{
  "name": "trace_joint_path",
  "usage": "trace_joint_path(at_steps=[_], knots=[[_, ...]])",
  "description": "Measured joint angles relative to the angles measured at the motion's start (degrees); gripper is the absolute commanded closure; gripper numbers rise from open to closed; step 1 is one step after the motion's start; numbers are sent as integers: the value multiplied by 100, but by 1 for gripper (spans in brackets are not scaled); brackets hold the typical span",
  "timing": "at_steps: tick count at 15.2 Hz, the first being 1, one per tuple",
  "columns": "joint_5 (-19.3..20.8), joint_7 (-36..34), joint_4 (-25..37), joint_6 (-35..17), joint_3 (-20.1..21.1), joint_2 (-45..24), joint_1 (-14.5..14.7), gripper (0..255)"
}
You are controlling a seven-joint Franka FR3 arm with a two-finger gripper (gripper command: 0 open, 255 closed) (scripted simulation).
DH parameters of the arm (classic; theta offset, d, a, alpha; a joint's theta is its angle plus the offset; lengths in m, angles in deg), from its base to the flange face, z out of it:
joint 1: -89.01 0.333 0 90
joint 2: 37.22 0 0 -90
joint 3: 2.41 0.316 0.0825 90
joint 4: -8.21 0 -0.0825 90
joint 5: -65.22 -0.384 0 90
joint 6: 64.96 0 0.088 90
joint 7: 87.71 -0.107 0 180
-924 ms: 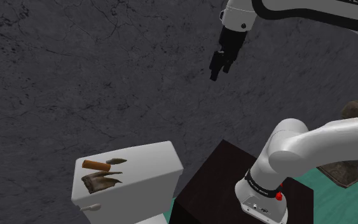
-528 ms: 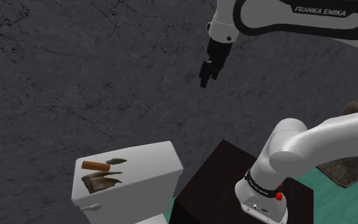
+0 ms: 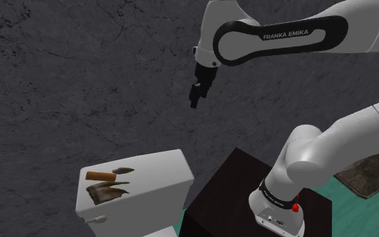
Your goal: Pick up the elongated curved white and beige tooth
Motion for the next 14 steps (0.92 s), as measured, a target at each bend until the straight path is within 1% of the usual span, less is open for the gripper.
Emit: trace_joint_path(at_steps=[4, 8, 12, 14], knots=[[-31, 295, -25, -742, -36, -711, 106, 0], [-81, 544, 97, -1404, -8, -1498, 228, 0], [-133, 810, 313, -2007, 30, -2314, 334, 0], [-159, 953, 451, -2228, 56, -2674, 380, 0]])
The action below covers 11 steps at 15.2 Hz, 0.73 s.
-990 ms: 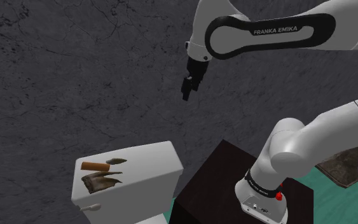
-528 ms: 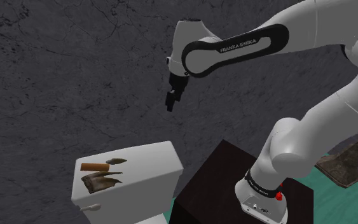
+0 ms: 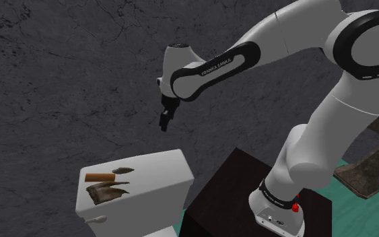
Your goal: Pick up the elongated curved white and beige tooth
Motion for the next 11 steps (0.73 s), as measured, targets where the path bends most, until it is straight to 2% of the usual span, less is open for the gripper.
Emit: trace_joint_path(at_steps=[7, 11], knots=[[-24, 415, 689, -784, 154, -1487, 153, 0], [22, 616, 1294, -1055, 258, -2374, 240, 0]])
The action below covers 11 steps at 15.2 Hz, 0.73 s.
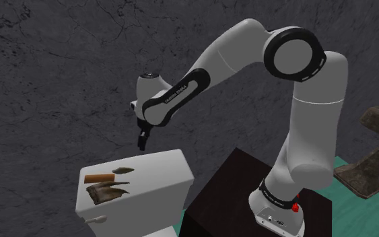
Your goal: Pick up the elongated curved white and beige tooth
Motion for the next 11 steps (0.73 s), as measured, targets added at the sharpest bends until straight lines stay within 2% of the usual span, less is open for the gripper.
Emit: trace_joint_path(at_steps=[6, 11], knots=[[125, 251, 886, -278, 146, -1194, 176, 0], [250, 504, 1894, -280, 247, -2236, 331, 0]])
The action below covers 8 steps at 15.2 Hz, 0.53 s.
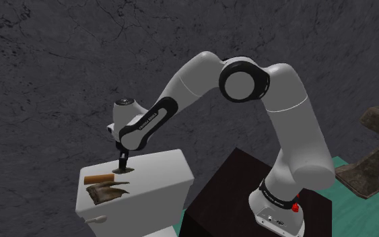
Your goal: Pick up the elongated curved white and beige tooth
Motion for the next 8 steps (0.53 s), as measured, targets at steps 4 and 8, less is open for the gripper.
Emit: trace_joint_path(at_steps=[4, 8], knots=[[52, 49, 291, -123, 11, -424, 83, 0], [77, 56, 418, -272, -18, -700, 105, 0]])
